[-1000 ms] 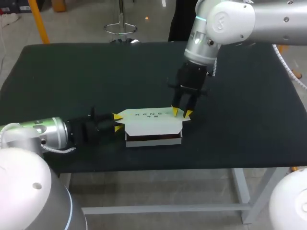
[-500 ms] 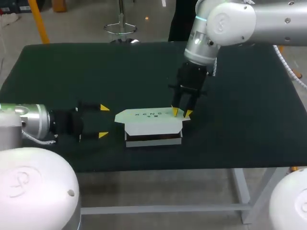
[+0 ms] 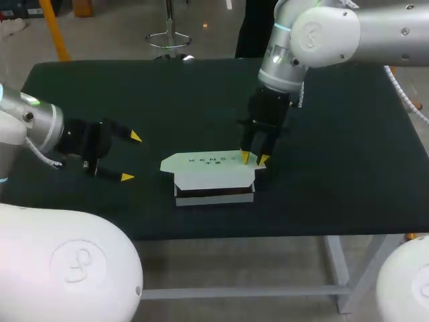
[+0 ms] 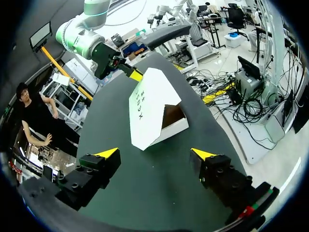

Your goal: Assemble the packaging by folding the flat box into shape, placing the metal phone stand inside, and closing the box properly

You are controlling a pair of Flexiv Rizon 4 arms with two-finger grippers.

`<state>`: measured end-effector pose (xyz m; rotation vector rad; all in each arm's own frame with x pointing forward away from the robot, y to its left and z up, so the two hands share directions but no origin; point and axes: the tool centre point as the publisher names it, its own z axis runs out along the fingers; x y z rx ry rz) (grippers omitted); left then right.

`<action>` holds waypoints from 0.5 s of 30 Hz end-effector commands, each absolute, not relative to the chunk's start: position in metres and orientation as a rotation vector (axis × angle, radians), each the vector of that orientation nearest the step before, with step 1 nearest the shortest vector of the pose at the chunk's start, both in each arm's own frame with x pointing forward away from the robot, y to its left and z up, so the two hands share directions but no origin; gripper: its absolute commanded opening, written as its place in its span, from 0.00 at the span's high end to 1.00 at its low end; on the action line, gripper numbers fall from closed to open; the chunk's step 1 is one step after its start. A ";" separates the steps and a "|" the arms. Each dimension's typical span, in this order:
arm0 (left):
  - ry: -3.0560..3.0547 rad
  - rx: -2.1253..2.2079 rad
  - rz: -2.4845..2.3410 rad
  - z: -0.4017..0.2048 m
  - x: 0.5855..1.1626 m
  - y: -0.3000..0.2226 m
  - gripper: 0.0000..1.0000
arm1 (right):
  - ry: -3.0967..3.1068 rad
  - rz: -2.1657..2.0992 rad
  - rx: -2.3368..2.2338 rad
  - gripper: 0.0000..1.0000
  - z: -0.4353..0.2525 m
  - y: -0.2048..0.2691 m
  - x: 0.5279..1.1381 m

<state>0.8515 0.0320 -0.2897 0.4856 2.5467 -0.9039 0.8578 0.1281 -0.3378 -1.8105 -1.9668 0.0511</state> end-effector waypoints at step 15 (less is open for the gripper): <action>2.905 -0.210 -0.838 -0.272 0.861 -0.014 0.00 | -1.940 0.016 -1.824 0.60 -0.344 0.124 0.854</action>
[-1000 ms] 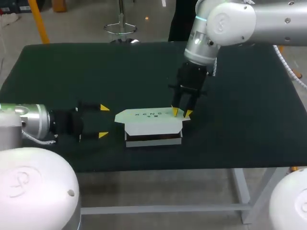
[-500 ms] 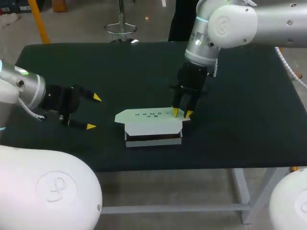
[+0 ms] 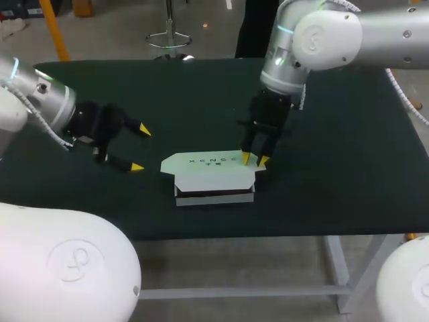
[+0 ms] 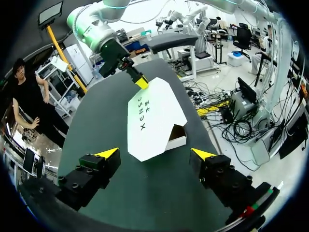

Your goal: Assemble the packaging by folding the flat box into shape, placing the metal phone stand inside, and closing the box properly

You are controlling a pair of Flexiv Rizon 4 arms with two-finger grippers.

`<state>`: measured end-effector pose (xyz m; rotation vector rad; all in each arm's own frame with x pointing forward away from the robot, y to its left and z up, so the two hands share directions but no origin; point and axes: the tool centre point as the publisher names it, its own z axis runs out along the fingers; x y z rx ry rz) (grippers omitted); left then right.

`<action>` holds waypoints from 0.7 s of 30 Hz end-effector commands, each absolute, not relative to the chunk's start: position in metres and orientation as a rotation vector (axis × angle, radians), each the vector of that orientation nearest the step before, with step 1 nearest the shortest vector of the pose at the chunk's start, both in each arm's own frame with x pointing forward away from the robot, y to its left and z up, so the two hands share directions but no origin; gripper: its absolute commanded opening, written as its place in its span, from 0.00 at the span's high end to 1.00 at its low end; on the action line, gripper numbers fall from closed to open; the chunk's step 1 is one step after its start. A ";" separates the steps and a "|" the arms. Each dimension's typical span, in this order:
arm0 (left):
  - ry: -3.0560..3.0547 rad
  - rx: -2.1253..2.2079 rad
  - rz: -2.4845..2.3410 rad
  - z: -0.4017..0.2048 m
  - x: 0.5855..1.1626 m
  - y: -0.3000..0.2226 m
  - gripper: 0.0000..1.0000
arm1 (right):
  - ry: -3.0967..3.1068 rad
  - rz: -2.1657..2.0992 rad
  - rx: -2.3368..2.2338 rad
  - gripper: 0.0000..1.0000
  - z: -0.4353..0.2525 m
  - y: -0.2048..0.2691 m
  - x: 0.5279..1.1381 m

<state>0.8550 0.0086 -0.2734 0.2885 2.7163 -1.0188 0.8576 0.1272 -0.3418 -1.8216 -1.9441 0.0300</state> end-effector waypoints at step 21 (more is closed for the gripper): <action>2.749 -1.167 -0.517 -0.271 0.884 -0.029 0.00 | -1.934 -0.012 -1.838 0.60 -0.346 0.124 0.854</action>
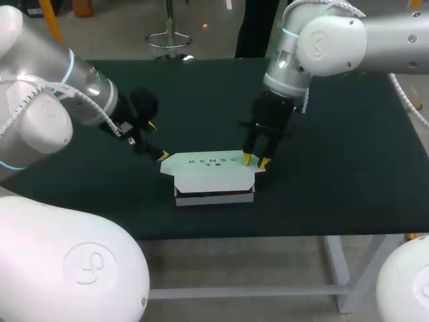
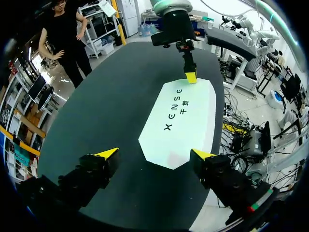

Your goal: Assemble the packaging by folding the flat box into shape, placing the metal phone stand inside, and closing the box properly

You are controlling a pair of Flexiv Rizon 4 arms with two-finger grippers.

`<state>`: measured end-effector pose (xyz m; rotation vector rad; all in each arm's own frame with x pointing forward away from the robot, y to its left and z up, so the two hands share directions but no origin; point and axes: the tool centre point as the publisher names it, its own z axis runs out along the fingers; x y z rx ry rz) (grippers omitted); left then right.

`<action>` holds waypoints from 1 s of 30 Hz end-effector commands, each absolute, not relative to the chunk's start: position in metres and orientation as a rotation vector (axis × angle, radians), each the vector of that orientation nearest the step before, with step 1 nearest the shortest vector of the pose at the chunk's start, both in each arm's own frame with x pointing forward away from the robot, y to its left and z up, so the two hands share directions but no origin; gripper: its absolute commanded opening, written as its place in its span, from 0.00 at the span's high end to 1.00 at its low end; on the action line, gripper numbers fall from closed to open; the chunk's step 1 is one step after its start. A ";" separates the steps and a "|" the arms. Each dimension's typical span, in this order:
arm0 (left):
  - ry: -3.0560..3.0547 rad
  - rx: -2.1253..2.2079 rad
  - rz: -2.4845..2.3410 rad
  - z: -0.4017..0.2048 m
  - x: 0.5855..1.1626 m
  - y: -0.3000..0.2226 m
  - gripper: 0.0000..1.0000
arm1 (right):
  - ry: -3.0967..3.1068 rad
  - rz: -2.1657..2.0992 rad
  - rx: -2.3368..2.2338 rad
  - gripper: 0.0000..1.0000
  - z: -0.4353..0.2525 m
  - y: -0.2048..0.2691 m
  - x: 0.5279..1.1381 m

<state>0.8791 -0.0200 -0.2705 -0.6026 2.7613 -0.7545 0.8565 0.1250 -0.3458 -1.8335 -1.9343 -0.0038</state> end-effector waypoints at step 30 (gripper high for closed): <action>2.509 -1.905 -0.190 -0.297 0.886 -0.047 0.00 | -1.942 -0.041 -1.852 0.62 -0.348 0.121 0.853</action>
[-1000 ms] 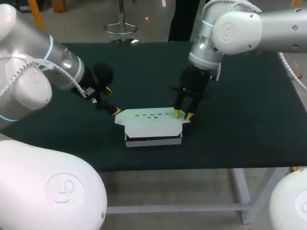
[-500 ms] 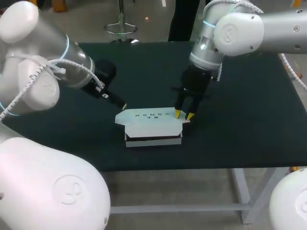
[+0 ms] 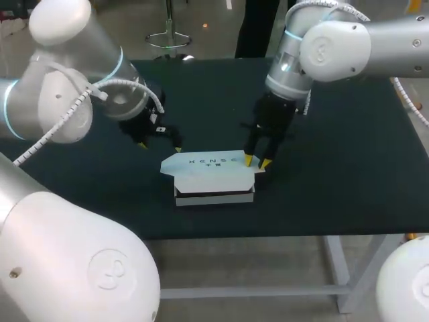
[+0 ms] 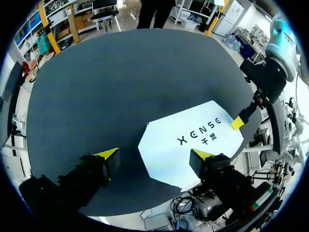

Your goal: Assemble the packaging by folding the flat box into shape, placing the metal phone stand inside, and closing the box properly

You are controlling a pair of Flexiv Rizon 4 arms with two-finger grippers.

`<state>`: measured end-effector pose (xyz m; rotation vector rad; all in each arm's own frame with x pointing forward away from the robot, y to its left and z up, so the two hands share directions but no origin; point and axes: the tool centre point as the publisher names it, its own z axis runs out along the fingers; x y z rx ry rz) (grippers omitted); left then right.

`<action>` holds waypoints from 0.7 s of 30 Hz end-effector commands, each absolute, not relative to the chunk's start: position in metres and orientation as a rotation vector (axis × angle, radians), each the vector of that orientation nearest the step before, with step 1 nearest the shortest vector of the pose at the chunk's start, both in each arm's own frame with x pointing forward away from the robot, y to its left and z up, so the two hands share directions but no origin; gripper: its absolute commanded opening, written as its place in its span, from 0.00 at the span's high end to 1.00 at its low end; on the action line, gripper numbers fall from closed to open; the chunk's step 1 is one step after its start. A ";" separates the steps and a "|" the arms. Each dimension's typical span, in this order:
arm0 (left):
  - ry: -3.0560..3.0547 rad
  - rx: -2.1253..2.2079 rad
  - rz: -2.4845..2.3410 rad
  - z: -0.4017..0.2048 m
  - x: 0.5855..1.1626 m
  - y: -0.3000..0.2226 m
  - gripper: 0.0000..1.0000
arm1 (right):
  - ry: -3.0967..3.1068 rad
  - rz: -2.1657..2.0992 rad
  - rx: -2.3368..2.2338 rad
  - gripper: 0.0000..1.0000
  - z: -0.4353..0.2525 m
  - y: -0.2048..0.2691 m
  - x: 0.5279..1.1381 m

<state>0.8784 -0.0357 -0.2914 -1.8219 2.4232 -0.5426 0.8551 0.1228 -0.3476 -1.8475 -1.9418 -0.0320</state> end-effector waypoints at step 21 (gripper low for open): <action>2.425 -2.243 -0.062 -0.309 0.882 -0.054 0.00 | -1.934 -0.044 -1.876 0.62 -0.349 0.120 0.853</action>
